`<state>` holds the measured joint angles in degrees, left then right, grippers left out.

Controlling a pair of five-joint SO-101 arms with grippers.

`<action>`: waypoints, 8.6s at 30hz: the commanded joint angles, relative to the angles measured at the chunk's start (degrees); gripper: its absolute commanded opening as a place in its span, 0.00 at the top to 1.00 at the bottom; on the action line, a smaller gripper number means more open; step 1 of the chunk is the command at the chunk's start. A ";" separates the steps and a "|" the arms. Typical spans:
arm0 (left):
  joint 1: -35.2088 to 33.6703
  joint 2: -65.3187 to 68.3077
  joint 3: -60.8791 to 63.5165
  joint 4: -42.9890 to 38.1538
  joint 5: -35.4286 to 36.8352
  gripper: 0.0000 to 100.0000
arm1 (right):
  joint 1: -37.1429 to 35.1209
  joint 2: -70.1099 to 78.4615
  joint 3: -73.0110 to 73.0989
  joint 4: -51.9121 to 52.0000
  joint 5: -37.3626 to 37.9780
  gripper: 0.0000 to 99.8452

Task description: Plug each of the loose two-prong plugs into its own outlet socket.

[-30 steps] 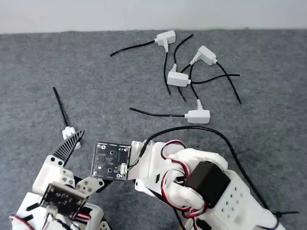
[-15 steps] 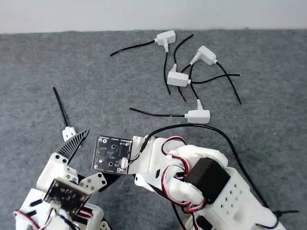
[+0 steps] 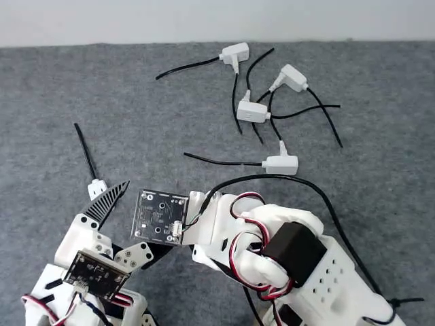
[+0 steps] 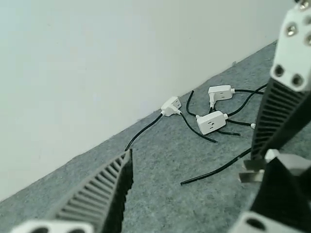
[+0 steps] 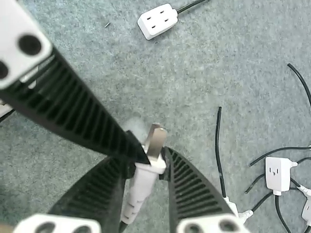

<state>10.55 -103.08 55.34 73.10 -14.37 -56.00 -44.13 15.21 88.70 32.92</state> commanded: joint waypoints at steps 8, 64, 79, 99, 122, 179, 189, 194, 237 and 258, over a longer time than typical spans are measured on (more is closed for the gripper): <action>-0.53 0.53 -5.14 0.88 -0.70 0.61 | -1.54 -1.01 -1.05 0.84 0.35 0.99; -11.52 0.26 -4.88 -1.76 -0.70 0.61 | 1.89 -2.86 -7.82 6.64 -1.67 0.99; -4.31 0.18 -9.10 5.01 0.26 0.61 | 1.71 -2.86 -3.60 0.22 -3.43 0.99; 0.00 0.18 -1.89 1.85 2.02 0.61 | 1.63 -2.86 -8.97 1.63 -3.60 0.99; 0.62 0.26 1.45 -0.26 2.46 0.61 | -1.54 -2.33 -16.26 6.37 -4.75 0.99; -49.85 0.70 17.63 -10.99 -4.40 0.61 | 0.04 31.08 -28.04 -0.66 -0.88 0.99; -78.15 0.53 16.31 -3.52 1.67 0.61 | -3.74 73.01 -72.62 5.32 7.74 0.99; -85.45 0.26 16.57 -3.52 5.71 0.61 | -3.56 91.03 -94.77 11.65 10.46 0.99; -89.05 0.18 18.24 -1.58 2.81 0.61 | -3.91 106.24 -94.42 -6.11 14.15 0.99; -88.62 0.18 19.21 -1.58 1.76 0.61 | -6.90 105.89 -96.62 -0.84 16.26 0.99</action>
<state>-78.15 -102.90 74.68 71.52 -12.00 -61.01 63.74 -77.71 86.95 48.66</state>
